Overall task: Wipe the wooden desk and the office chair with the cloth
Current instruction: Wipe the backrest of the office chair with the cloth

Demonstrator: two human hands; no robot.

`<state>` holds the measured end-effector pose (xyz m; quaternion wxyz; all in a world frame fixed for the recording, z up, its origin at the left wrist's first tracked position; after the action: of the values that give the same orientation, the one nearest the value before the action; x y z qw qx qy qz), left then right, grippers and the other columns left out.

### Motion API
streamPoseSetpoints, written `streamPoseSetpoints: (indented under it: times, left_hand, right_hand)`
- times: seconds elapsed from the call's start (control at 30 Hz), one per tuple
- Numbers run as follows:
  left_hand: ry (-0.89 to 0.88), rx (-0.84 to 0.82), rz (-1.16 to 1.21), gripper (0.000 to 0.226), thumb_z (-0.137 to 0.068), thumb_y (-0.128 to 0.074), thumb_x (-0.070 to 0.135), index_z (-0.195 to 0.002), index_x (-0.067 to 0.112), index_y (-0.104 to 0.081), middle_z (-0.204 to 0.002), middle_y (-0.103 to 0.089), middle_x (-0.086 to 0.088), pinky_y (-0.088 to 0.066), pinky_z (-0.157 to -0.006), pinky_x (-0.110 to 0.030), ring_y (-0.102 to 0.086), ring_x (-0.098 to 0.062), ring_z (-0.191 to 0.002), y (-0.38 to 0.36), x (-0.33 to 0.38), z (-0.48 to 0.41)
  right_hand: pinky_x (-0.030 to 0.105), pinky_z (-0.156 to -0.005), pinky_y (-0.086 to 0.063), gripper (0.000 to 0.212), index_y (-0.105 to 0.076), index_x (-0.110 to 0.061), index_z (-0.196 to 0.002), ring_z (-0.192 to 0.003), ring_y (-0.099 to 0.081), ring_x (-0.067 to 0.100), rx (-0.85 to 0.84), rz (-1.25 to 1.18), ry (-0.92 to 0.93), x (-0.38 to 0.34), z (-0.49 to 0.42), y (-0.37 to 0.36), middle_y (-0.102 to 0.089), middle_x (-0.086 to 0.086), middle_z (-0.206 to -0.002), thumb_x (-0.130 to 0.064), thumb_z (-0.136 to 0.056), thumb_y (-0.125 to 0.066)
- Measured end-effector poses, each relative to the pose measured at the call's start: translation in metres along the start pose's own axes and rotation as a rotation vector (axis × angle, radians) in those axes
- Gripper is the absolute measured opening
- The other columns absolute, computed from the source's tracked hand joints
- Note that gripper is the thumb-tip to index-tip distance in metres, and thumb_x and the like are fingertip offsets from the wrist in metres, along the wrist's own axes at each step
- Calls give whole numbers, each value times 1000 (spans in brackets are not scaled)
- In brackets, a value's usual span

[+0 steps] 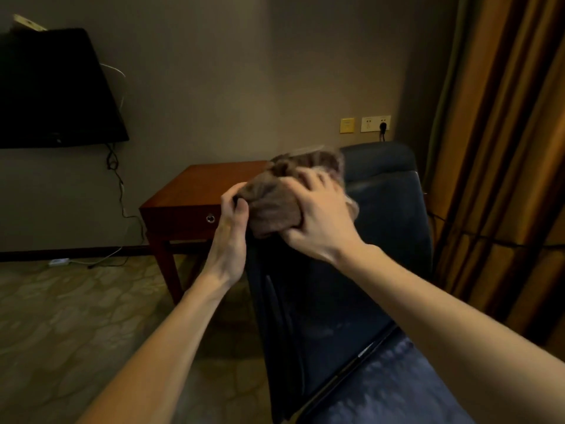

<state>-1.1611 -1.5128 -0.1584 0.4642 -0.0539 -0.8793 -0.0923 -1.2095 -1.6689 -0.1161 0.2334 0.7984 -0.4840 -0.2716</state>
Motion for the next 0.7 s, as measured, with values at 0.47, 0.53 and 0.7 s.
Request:
streamPoseSetpoints:
  times: [0.47,0.53,0.7]
  left_hand:
    - [43,81,-91,72,-96,-27,67,-157,28,-24,-150,-46,1,-37,-113,-31,-49,-10,-136,-5,-5,5]
    - [70,87,-72,71,-100,-26,62,-162,30,-13,-164,-32,0,-27,-120,-30,-33,-9,-148,-5,-11,18]
    - [342,231,152,50,-113,-21,38,-161,25,-24,-154,-31,19,-26,-113,-15,-28,3,-144,-13,-60,85]
  right_hand:
    - [49,-71,-58,62,-57,-28,-115,-103,-54,32,-341,42,-83,64,271,-80,-45,-1,-115,-49,-57,-66]
    - [51,-79,-56,63,-57,-24,-119,-106,-54,36,-248,-42,-144,67,258,-60,-46,2,-118,-41,-60,-73]
    - [40,-105,-40,72,-51,-22,-133,-126,-43,38,186,-260,-141,18,157,-2,-43,13,-134,-38,-69,-80]
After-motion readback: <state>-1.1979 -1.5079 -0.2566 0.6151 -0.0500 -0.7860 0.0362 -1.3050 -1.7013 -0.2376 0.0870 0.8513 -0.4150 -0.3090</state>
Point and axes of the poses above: each hand's wrist, its own z-axis away from the middle knuckle, its own y-axis out of the back of the hand, x = y × z, the point moved 5 cm from there along -z, towards the middle knuckle
